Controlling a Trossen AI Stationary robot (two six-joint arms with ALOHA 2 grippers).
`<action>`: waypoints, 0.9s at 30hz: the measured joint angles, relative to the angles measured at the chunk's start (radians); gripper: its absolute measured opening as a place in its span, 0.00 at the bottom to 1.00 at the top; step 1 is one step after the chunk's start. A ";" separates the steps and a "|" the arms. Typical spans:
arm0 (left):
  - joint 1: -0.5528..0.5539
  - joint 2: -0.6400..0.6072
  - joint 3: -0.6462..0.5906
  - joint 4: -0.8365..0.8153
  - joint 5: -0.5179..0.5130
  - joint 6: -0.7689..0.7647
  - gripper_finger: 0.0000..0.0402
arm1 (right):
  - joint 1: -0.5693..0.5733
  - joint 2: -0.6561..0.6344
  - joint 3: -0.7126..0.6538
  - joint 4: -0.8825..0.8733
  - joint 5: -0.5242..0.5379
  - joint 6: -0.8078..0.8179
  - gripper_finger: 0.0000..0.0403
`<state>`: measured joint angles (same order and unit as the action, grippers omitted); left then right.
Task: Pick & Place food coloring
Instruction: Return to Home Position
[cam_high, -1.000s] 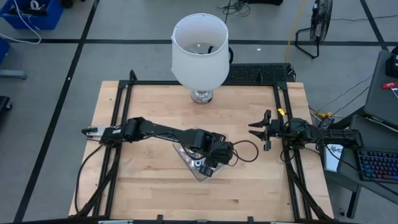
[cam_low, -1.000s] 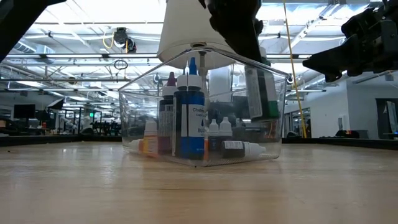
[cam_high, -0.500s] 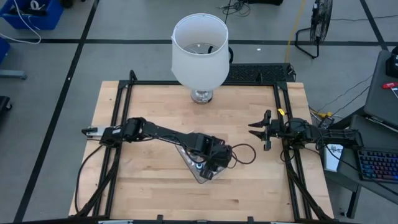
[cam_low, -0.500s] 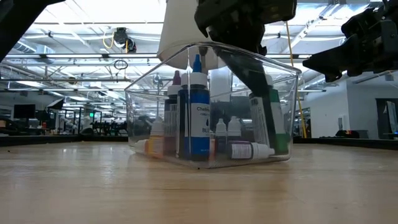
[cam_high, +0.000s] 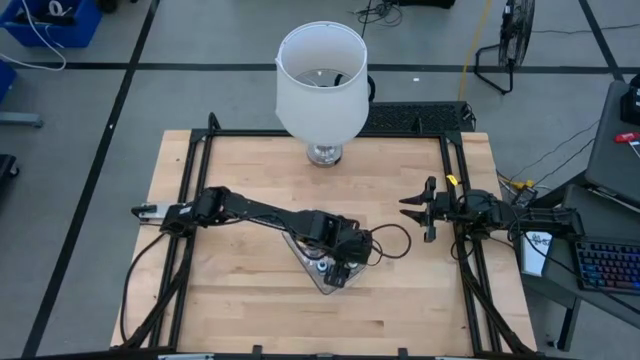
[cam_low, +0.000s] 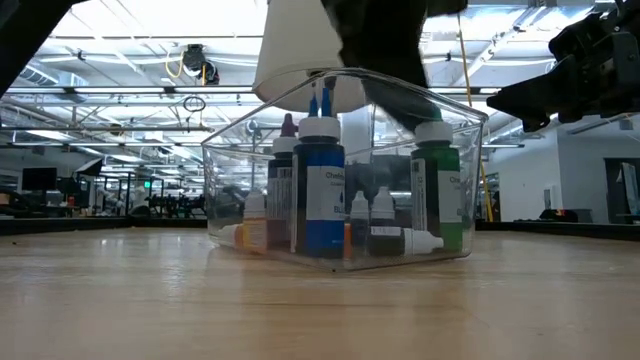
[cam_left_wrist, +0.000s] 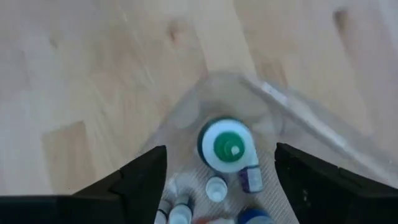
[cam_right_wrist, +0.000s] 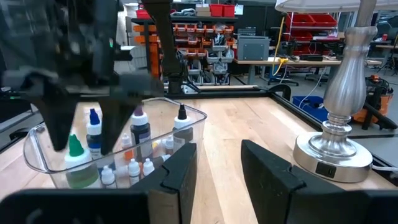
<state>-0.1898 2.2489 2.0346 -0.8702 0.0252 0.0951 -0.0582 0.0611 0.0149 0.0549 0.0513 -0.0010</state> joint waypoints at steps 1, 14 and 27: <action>0.000 -0.011 0.000 0.007 0.000 -0.004 0.74 | 0.000 0.000 0.000 0.001 0.000 0.000 0.28; 0.000 -0.421 0.002 -0.243 -0.292 0.001 0.79 | 0.000 0.001 0.000 -0.002 0.000 0.000 0.28; -0.012 -0.927 -0.250 -0.635 -0.938 -0.619 0.79 | 0.000 0.004 0.000 0.000 0.000 0.000 0.28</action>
<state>-0.2016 1.3221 1.7849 -1.5052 -0.9132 -0.5242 -0.0582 0.0654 0.0150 0.0550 0.0510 -0.0010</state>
